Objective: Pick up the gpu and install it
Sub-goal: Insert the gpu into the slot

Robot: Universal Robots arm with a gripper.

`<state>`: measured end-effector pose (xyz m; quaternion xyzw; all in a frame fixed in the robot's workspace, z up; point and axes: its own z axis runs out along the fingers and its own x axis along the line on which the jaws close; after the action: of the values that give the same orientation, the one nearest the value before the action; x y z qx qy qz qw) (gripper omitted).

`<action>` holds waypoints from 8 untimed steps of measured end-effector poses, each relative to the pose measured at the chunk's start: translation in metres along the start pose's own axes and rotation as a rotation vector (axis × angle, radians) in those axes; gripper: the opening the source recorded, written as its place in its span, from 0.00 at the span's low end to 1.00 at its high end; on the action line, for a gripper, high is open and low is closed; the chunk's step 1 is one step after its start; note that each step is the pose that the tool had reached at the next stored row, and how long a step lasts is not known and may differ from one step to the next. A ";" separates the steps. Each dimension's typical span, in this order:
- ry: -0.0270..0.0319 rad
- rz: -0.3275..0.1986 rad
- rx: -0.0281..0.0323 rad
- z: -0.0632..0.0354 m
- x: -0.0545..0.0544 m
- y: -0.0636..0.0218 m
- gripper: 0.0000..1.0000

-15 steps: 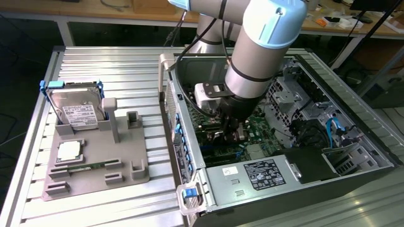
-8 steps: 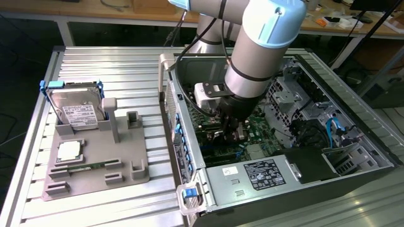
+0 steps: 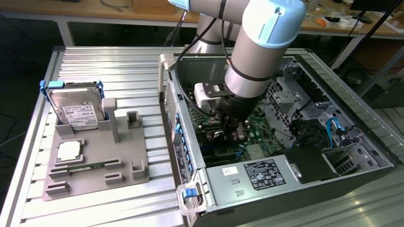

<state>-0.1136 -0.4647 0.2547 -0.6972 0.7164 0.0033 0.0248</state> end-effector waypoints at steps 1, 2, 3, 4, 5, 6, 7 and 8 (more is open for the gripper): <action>0.0001 0.000 -0.0001 0.0007 0.000 0.0001 0.27; 0.0002 0.000 -0.0002 0.0013 0.000 0.0001 0.27; 0.0001 0.000 -0.0001 0.0017 0.000 0.0001 0.27; 0.0000 0.000 0.0000 0.0020 0.000 0.0001 0.27; -0.0002 0.000 0.0001 0.0023 0.000 0.0001 0.27; -0.0002 0.000 0.0001 0.0023 0.000 0.0001 0.27; -0.0003 0.000 0.0001 0.0024 0.000 0.0001 0.27; -0.0002 0.000 0.0002 0.0024 0.000 0.0001 0.27</action>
<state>-0.1135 -0.4647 0.2523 -0.6972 0.7164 0.0033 0.0250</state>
